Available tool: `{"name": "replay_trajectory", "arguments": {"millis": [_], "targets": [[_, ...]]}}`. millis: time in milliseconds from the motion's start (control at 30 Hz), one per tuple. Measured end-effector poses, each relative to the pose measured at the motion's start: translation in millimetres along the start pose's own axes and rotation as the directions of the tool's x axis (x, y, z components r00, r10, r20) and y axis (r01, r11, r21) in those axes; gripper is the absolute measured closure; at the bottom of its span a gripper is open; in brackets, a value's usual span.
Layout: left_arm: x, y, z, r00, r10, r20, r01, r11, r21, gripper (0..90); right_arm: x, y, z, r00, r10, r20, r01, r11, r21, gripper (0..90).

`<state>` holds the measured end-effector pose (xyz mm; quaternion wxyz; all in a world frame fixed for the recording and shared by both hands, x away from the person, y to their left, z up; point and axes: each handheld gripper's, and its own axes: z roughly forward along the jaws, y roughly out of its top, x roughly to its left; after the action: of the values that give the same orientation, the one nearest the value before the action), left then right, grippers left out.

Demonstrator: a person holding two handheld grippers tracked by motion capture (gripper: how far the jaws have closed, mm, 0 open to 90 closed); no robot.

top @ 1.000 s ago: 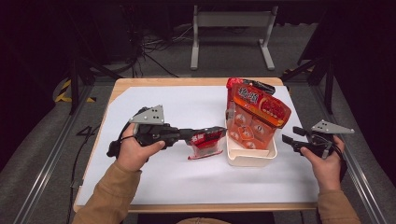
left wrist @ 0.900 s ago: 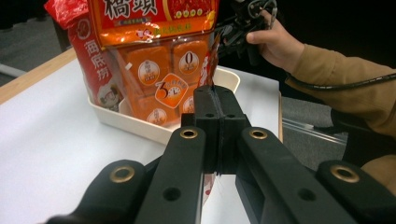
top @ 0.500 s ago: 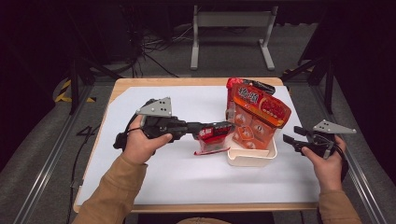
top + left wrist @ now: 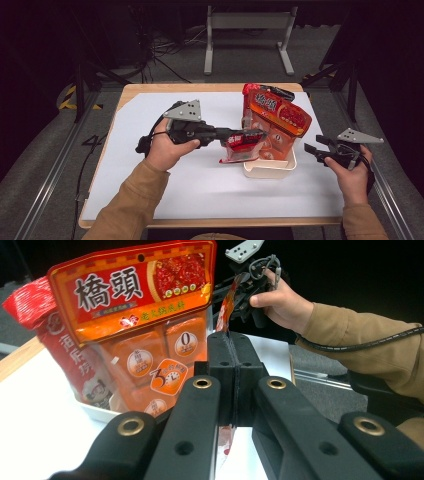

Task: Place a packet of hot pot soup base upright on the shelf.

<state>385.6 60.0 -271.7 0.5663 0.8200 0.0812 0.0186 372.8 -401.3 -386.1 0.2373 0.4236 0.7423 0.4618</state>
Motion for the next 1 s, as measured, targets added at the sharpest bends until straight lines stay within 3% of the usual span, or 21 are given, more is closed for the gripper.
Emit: {"name": "replay_trajectory", "arguments": {"millis": [300, 600, 1000], "targets": [[-1.6, 11.0, 17.1, 0.9991, 0.039, 0.016, -0.039, 0.9991, 0.015, 89.9, 0.5, 1.0, -1.2, 1.0, 0.001, -0.004, -0.001, 1.0, -0.003, 36.3], [-0.7, 19.3, 34.4, 0.9971, 0.062, 0.043, -0.062, 0.9981, -0.005, 89.8, -1.1, 0.0, -0.7, 1.0, 0.002, -0.005, -0.002, 1.0, -0.004, 36.5], [4.7, 17.6, 53.8, 0.9959, 0.073, 0.054, -0.072, 0.9973, -0.013, 89.8, -1.6, 0.1, -1.1, 1.0, 0.0, -0.006, 0.0, 1.0, -0.005, 36.7]]}}
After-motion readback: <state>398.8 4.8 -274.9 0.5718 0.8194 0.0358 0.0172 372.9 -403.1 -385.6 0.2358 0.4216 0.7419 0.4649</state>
